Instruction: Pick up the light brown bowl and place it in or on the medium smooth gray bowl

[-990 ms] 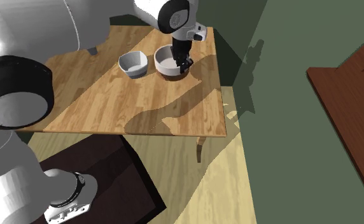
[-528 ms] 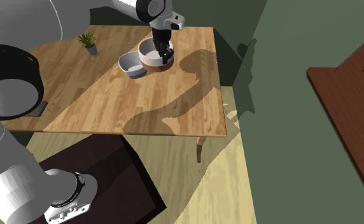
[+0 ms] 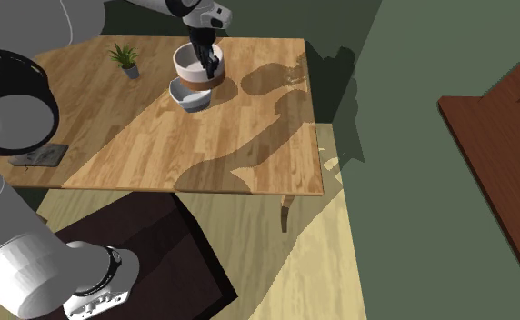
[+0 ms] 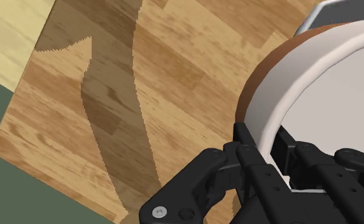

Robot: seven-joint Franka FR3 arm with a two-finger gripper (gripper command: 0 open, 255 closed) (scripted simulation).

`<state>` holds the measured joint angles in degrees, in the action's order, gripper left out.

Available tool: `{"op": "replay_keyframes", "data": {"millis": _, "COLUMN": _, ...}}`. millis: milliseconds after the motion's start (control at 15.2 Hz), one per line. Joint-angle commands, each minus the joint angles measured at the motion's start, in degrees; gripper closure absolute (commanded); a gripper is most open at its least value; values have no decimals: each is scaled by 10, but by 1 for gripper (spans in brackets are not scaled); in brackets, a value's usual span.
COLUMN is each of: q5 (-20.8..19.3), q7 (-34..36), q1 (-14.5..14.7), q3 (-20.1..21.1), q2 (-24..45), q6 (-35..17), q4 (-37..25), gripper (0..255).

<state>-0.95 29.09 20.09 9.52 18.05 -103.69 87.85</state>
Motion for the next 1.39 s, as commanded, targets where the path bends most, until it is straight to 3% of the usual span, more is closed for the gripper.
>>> {"op": "replay_keyframes", "data": {"millis": 0, "q5": -3, "q7": 28, "q1": 19, "q3": 9, "q2": 7, "q6": 3, "q4": -11, "gripper": 255}}
{"op": "replay_keyframes", "data": {"millis": 330, "q5": -13, "q7": 92, "q1": 65, "q3": 28, "q2": 34, "q6": 20, "q4": -56, "gripper": 255}}
{"op": "replay_keyframes", "data": {"millis": 1320, "q5": -17, "q7": 93, "q1": 63, "q3": 25, "q2": 53, "q6": -87, "q4": 33, "gripper": 255}}
